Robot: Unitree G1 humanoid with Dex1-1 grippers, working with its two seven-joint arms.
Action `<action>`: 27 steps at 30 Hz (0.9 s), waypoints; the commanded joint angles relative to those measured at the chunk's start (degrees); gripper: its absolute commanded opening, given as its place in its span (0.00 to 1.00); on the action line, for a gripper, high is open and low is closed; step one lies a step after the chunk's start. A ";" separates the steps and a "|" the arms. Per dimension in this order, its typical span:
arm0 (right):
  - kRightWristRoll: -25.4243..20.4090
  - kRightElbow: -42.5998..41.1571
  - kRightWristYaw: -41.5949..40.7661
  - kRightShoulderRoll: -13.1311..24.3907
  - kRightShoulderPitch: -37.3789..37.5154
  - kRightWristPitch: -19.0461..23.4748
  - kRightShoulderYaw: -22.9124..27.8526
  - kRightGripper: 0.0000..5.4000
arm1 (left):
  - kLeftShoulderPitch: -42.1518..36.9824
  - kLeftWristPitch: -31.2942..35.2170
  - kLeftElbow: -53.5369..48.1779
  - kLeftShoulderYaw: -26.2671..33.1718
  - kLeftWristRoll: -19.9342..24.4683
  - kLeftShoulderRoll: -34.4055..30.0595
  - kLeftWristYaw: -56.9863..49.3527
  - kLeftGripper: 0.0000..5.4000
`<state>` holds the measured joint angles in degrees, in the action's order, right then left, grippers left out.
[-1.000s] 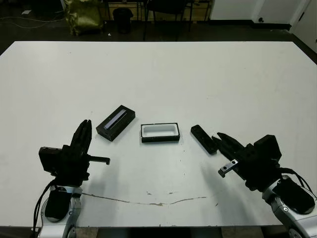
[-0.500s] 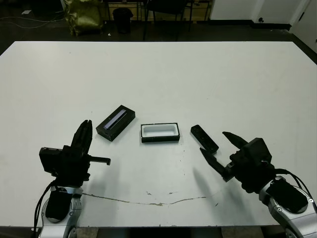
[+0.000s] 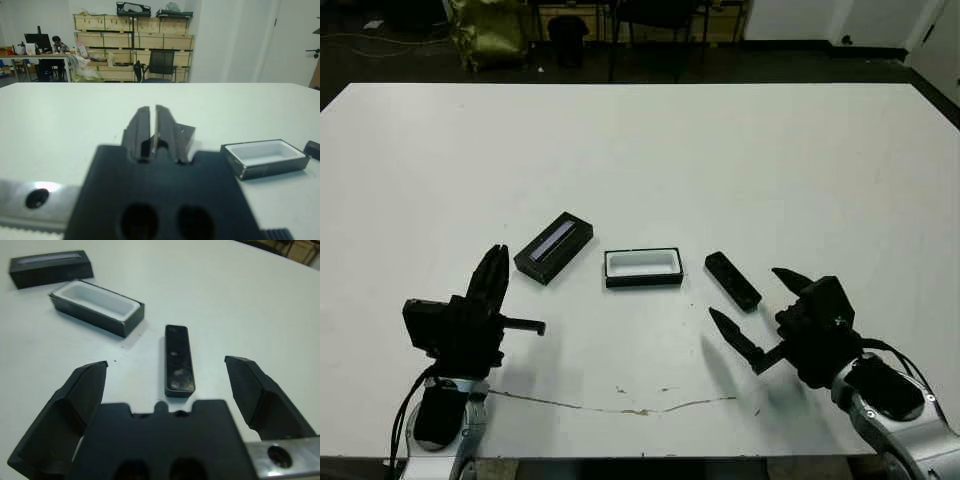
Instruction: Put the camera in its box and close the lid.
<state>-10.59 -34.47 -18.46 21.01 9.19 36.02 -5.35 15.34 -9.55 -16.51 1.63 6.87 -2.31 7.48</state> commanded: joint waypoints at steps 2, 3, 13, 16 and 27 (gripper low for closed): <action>1.19 3.01 1.13 -0.61 -0.77 0.73 -0.57 0.88 | 0.38 -0.05 1.29 0.10 0.21 -0.17 0.26 0.00; 1.26 3.49 1.12 -0.76 -0.94 0.64 -0.56 0.89 | 0.34 -0.06 1.35 0.12 0.12 -0.19 0.21 0.00; 1.48 6.38 1.36 -1.89 -2.41 0.77 -0.29 0.83 | 0.48 0.24 1.20 -0.02 -0.31 -0.13 -0.13 0.00; 1.72 7.42 1.32 -2.00 -2.71 0.22 -0.35 0.82 | 0.57 0.42 1.01 -0.06 -0.27 -0.07 -0.20 0.00; 3.62 12.22 0.98 -1.80 -4.35 -0.83 -1.72 0.89 | 0.89 0.79 0.35 -0.27 -0.43 0.04 -0.43 0.00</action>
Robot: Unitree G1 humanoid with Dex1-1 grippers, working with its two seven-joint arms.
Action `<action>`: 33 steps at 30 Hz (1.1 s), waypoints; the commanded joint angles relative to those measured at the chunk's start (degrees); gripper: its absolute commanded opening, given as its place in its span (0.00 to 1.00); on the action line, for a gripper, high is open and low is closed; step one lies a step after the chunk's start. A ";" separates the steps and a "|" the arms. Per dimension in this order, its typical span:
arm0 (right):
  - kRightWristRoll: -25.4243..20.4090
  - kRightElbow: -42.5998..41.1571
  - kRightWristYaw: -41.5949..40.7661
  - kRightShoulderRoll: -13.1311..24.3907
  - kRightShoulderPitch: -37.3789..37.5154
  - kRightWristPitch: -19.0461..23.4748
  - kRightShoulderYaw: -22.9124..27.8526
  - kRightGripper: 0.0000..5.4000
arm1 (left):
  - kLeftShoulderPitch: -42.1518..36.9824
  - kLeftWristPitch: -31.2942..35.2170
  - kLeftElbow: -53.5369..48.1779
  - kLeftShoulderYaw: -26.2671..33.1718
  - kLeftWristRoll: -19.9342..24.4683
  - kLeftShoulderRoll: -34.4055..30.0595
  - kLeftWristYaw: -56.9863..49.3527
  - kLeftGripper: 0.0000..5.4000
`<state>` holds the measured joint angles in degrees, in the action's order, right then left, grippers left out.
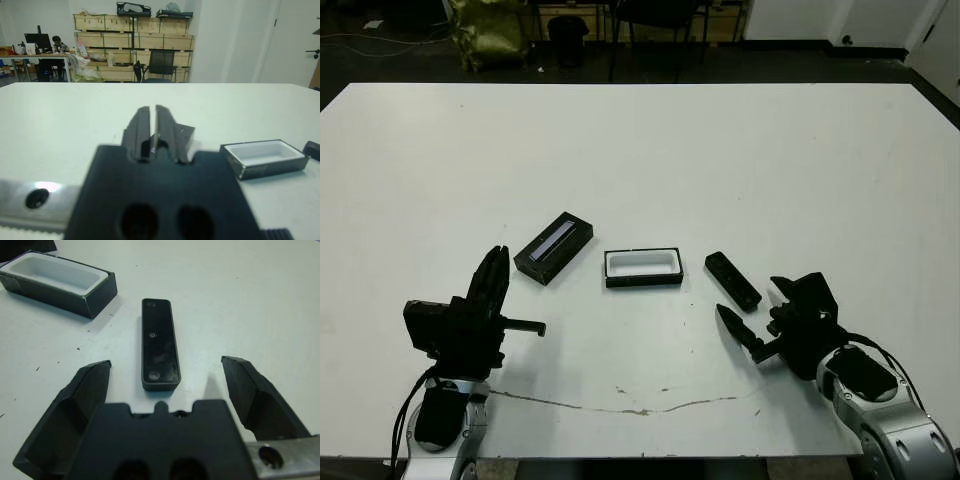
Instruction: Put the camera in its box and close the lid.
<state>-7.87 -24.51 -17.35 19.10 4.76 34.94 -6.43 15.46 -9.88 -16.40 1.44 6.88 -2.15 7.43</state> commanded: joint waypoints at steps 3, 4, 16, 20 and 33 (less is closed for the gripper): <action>1.53 3.94 0.35 0.01 -0.68 0.78 -1.53 0.78 | 0.83 0.88 0.26 -0.16 -0.62 -0.10 -0.56 0.00; 1.72 4.47 0.51 -0.07 -0.87 0.90 -1.82 0.74 | 0.86 0.85 0.22 -0.19 -0.72 -0.17 -0.61 0.00; 4.22 9.18 1.56 -1.27 -1.18 -0.70 -4.50 0.24 | 0.98 1.96 -0.46 -0.24 -0.41 -0.08 -0.93 0.00; 2.78 9.28 1.17 -2.39 -0.67 -0.25 -3.67 0.13 | 0.84 1.41 -0.03 -0.23 -0.26 -0.26 -0.67 0.00; 1.17 9.89 -1.30 -1.54 -1.21 -1.70 -1.61 0.12 | 1.30 2.67 -1.25 -0.44 -0.75 -0.19 -1.35 0.00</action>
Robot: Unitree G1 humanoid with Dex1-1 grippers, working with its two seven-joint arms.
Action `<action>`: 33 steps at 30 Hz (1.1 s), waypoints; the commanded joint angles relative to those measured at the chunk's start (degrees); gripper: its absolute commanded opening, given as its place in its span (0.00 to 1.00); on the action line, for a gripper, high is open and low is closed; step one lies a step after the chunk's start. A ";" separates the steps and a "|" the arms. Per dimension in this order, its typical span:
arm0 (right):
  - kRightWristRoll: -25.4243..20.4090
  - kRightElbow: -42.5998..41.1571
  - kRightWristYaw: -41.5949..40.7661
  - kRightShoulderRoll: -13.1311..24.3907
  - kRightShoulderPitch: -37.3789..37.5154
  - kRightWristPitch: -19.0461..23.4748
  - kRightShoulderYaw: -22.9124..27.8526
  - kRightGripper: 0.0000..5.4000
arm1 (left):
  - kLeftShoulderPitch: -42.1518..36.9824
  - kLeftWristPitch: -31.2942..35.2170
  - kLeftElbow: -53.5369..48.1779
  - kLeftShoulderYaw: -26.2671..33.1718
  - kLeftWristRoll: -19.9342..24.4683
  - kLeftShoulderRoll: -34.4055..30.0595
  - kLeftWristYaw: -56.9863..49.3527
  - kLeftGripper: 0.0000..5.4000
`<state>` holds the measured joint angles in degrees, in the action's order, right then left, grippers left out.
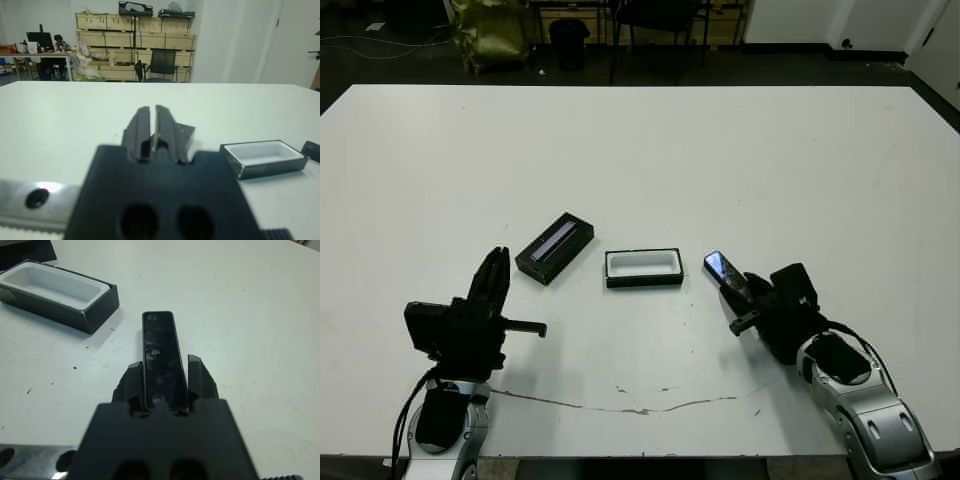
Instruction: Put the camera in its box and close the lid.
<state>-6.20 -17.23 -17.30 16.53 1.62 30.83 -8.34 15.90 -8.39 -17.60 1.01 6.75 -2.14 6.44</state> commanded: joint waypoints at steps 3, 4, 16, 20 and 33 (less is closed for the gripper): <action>-1.99 2.03 -3.10 2.30 -0.64 3.36 2.50 0.12 | 0.72 0.02 0.59 0.07 -0.51 -0.40 0.04 0.00; -2.57 2.05 -3.62 2.71 -2.12 3.86 3.41 0.12 | 0.72 -0.07 0.70 0.09 -0.35 -0.42 0.14 0.00; -13.43 15.87 -18.33 8.45 -24.58 8.19 11.00 0.12 | 1.16 0.27 0.46 -0.06 0.01 -0.12 0.01 0.00; -13.63 22.67 -25.81 9.75 -32.09 5.79 7.90 0.12 | 1.58 0.54 -0.14 -0.37 -0.56 -0.15 -0.26 0.00; -3.64 42.41 -42.94 6.23 -48.20 -11.13 -6.18 0.12 | 1.81 0.37 0.12 -1.16 -0.16 0.47 -0.10 0.00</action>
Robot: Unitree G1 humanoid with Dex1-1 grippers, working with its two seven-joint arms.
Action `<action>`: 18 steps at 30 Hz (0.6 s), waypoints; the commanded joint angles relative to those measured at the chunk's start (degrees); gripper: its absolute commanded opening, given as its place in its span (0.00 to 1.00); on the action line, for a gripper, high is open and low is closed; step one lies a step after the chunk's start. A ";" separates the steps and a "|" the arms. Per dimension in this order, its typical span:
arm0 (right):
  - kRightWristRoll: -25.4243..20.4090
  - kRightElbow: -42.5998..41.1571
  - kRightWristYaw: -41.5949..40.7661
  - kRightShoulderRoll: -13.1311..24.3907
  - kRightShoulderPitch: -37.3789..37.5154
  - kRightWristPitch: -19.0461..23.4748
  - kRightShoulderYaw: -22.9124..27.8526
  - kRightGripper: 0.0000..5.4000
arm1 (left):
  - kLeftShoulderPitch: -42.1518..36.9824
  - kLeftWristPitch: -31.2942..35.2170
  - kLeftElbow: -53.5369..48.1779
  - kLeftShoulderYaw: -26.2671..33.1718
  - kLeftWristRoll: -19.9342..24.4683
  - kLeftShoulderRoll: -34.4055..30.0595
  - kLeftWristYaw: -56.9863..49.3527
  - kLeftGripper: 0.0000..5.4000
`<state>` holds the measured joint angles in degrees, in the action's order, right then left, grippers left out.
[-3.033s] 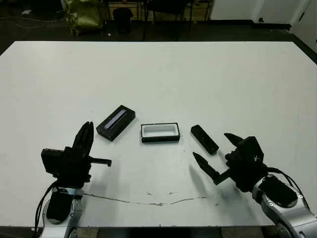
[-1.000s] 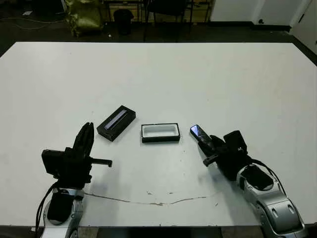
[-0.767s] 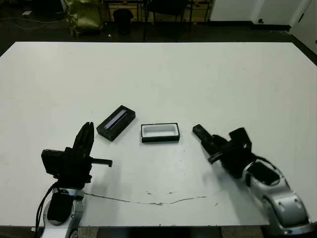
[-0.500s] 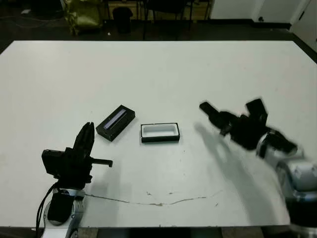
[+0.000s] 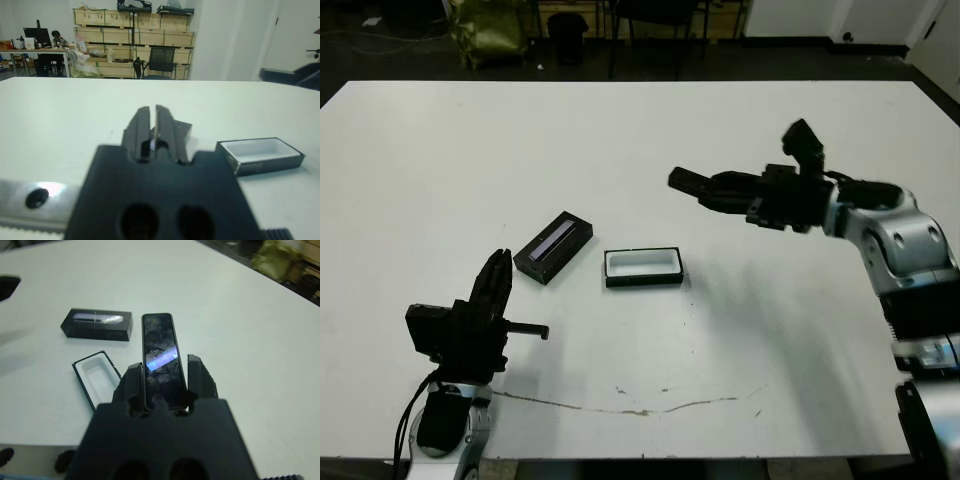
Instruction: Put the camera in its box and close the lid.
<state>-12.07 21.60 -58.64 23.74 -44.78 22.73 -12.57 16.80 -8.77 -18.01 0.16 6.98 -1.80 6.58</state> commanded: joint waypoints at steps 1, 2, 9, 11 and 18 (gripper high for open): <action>3.06 4.94 -1.85 -1.47 -2.42 -3.65 -2.55 0.12 | 0.89 0.62 0.60 -0.37 -0.54 0.14 -0.27 0.00; 3.83 6.53 -2.22 -1.95 -2.90 -4.88 -2.99 0.12 | 0.90 0.71 0.57 -0.44 -0.63 0.15 -0.33 0.00; 6.44 14.01 -5.55 -4.43 -4.40 -11.10 -3.98 0.12 | 0.99 0.56 0.81 -0.69 -0.20 0.57 -0.67 0.00; 7.33 15.48 -6.53 -4.77 -4.75 -12.48 -4.50 0.12 | 0.97 1.03 0.53 -0.78 -0.11 0.70 -0.81 0.00; 8.93 20.09 -9.85 -5.81 -6.23 -11.74 -5.38 0.12 | 0.71 1.72 0.26 -1.20 -0.86 0.66 -1.43 0.00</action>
<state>-4.00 40.44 -67.81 18.18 -49.93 10.37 -17.54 17.07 -8.30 -18.03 -0.91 6.69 -1.23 5.49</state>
